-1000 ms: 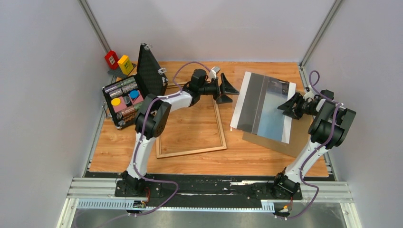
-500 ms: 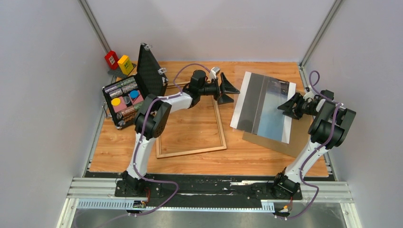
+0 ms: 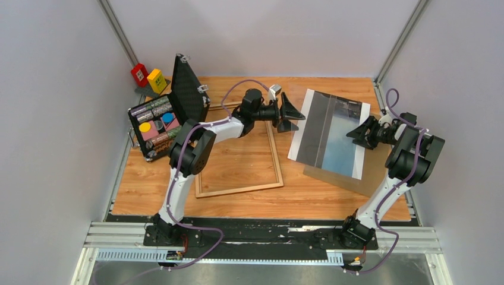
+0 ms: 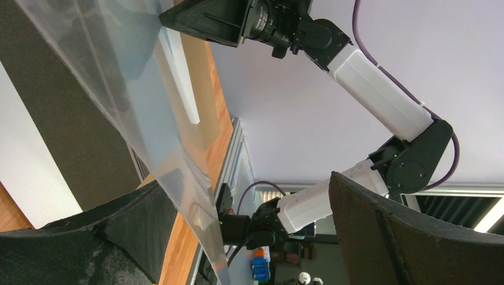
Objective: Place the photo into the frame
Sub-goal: Pick up the photo frame item at the center of the board.
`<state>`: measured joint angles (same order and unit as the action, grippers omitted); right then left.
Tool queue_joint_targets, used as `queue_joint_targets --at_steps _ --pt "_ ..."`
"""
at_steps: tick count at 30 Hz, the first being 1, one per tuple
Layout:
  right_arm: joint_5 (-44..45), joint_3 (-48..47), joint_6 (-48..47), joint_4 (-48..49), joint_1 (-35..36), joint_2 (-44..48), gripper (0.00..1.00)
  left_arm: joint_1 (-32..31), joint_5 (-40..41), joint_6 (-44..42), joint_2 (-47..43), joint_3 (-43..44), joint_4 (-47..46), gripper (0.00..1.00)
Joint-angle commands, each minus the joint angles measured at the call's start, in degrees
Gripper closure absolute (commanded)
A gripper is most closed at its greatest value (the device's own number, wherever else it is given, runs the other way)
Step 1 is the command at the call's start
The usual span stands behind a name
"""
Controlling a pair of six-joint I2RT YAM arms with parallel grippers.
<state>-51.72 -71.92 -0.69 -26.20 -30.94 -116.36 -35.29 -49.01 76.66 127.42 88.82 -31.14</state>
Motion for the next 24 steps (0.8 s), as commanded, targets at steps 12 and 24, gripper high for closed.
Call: queue_joint_targets --at_steps 12,24 --pt "5.30 2.84 -1.15 -1.49 0.96 -0.76 0.41 -1.51 7.77 -18.79 1.72 9.46 26.81 0.11" --pt "5.06 2.93 -1.13 -1.41 0.97 0.07 0.40 -2.46 9.19 -21.84 6.47 15.01 30.87 0.54"
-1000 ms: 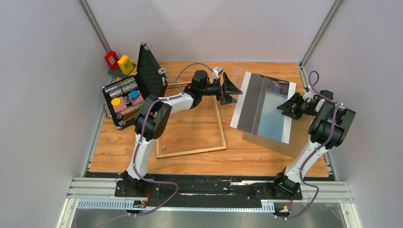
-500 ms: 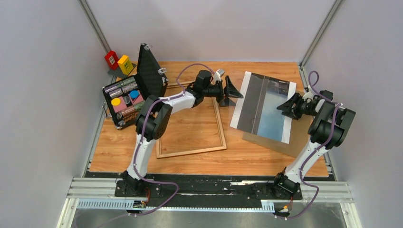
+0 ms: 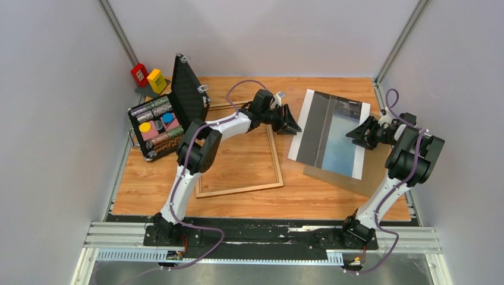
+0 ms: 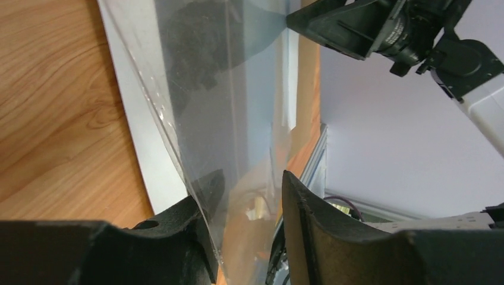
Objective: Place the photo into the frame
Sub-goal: Pick up the photo frame item at the center of the board.
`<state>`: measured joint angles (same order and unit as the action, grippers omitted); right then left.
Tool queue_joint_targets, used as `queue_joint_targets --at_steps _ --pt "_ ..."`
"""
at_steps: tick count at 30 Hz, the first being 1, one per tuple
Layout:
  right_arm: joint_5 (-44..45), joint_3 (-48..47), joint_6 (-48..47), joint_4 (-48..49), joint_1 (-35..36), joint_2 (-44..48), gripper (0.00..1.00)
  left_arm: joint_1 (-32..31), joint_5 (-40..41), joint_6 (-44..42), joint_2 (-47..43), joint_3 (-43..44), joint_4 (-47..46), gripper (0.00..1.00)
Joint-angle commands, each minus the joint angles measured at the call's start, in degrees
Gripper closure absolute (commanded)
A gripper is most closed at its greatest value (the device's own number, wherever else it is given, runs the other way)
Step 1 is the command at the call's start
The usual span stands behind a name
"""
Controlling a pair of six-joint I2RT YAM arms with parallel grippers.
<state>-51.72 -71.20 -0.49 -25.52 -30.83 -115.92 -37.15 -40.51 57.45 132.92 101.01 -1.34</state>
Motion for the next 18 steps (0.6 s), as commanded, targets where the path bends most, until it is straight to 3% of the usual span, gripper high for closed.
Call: queue_joint_targets --at_steps 1,7,10,15,18 --pt "5.05 2.21 -1.38 -2.11 0.86 -0.05 0.39 -0.58 0.74 -2.79 1.04 2.89 1.08 0.56" --pt "4.41 1.87 -1.62 -2.18 0.77 2.68 0.34 -0.48 1.04 -4.52 0.07 3.05 3.69 0.79" --pt "4.09 1.62 -1.81 -2.30 0.77 4.95 0.30 -0.15 0.96 -5.72 -1.01 2.39 3.88 0.96" --pt "3.34 1.08 -2.29 -2.55 0.77 9.90 0.26 0.97 -0.44 -8.20 -4.70 0.05 2.54 1.00" --pt "2.85 0.81 -2.24 -2.53 0.75 12.58 0.15 1.57 -2.43 -9.46 -7.54 -2.29 -0.71 1.00"
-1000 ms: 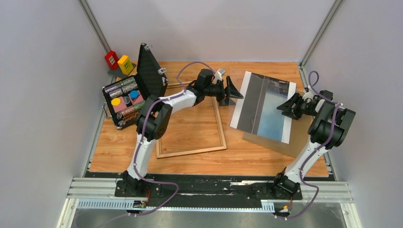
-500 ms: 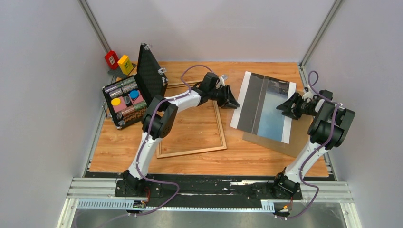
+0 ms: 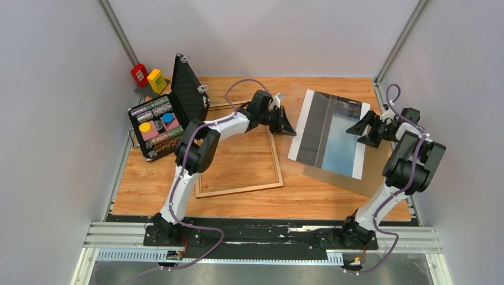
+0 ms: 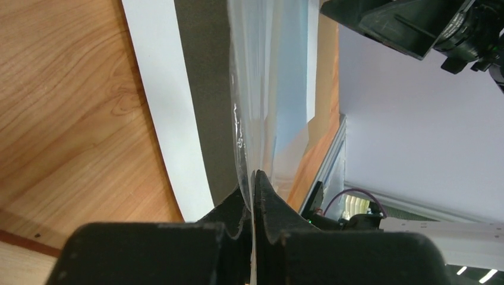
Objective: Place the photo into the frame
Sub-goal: Pick up the photo frame item at the center of the board.
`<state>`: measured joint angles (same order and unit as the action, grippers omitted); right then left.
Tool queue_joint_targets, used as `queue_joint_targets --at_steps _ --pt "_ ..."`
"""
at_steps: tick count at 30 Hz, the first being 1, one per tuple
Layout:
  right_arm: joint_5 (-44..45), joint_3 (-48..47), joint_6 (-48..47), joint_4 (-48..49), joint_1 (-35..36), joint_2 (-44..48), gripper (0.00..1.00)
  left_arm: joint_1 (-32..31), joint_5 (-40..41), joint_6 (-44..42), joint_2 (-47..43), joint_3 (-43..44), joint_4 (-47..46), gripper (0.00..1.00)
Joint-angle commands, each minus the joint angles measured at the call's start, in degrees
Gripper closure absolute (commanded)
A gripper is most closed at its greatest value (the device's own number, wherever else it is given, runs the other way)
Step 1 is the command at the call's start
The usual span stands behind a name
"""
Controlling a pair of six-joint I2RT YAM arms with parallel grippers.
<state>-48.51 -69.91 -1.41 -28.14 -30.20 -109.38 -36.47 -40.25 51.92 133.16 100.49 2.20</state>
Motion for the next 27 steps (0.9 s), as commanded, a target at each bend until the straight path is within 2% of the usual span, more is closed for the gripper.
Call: queue_joint_targets --at_steps 1,8,14,23,27 --pt "-0.91 -0.49 -1.20 0.10 0.13 6.86 0.14 1.30 -3.37 -4.61 -9.36 -3.01 -5.55 1.00" --pt "-8.13 -0.19 2.59 0.83 0.58 10.43 0.14 3.01 -10.36 -3.95 -18.62 -12.70 -17.56 1.00" --pt "-13.37 5.10 5.15 5.93 2.62 14.28 0.16 3.29 -14.41 -3.14 -24.57 -19.53 -25.77 1.00" --pt "-23.96 6.98 6.34 8.97 3.17 15.44 0.16 3.31 -17.93 -3.09 -30.80 -24.99 -31.76 1.00" --pt "-28.80 8.16 5.84 10.22 3.67 17.05 0.16 3.33 -18.02 -4.24 -32.83 -25.71 -30.81 1.00"
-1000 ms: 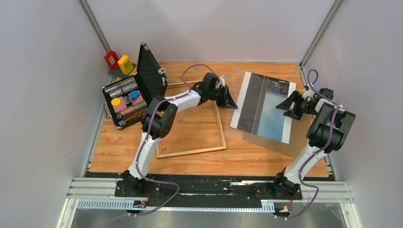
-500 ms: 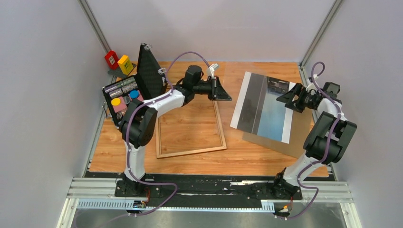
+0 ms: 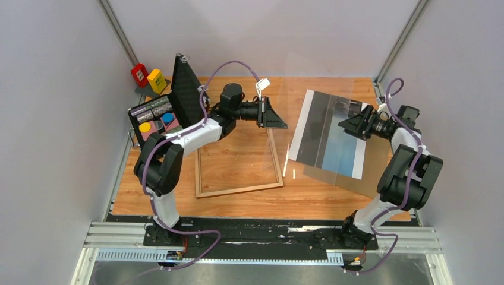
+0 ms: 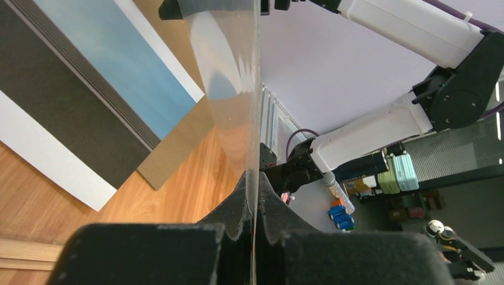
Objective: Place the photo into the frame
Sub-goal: Pick up the photo frame item at the center of the board.
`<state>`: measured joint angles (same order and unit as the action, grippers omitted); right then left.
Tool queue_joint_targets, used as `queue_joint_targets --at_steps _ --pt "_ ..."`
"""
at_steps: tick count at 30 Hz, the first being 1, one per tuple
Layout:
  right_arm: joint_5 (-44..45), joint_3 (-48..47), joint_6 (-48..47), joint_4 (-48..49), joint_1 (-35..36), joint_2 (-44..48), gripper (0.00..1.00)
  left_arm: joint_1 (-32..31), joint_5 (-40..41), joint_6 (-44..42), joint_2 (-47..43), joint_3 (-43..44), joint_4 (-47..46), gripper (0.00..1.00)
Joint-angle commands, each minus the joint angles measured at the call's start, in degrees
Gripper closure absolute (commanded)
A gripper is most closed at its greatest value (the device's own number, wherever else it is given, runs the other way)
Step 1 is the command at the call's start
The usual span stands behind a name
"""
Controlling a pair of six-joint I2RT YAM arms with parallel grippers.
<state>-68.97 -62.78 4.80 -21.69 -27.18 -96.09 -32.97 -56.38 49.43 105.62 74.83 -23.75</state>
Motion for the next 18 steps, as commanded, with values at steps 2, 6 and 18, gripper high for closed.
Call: queue_joint_targets --at_steps 2,6,18 --pt "-10.20 1.40 -0.57 4.06 1.28 4.80 0.17 -0.14 -1.83 -1.83 -5.55 -0.56 -5.23 1.00" --pt "-11.37 2.16 -1.20 4.11 2.93 6.60 0.18 -0.17 -2.12 1.60 -5.42 -1.91 -10.62 1.00" --pt "-16.70 2.82 -0.23 4.03 3.30 9.26 0.31 0.43 -0.01 1.94 -4.01 -2.57 -11.39 1.00"
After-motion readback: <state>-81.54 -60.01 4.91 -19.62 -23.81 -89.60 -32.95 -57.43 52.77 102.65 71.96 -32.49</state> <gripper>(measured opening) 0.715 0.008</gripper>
